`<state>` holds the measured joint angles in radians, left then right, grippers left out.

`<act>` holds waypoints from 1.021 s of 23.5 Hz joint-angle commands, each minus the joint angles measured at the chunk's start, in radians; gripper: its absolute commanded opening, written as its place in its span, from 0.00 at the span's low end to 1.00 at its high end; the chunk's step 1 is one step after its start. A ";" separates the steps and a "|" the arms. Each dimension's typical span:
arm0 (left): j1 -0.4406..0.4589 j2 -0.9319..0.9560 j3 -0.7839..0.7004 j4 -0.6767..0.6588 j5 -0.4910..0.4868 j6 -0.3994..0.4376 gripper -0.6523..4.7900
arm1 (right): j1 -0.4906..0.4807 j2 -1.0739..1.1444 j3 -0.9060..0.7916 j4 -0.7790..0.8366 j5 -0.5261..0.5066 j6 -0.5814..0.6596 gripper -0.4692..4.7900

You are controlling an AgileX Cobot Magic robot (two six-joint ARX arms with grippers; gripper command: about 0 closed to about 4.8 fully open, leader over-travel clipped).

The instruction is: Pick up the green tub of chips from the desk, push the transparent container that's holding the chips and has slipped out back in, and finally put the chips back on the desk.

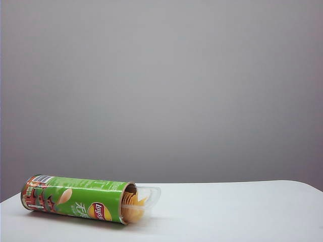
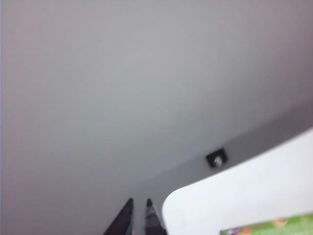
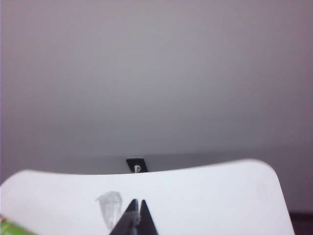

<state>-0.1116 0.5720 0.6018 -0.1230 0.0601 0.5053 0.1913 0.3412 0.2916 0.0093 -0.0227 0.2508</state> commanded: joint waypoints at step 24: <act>-0.006 1.236 0.787 -0.751 0.188 1.052 0.99 | -0.004 0.959 0.450 -0.113 -0.578 -0.252 0.07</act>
<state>-0.1135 1.7988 1.3857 -0.8738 0.2455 1.5452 0.1867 1.3041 0.7376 -0.1177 -0.5789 0.0051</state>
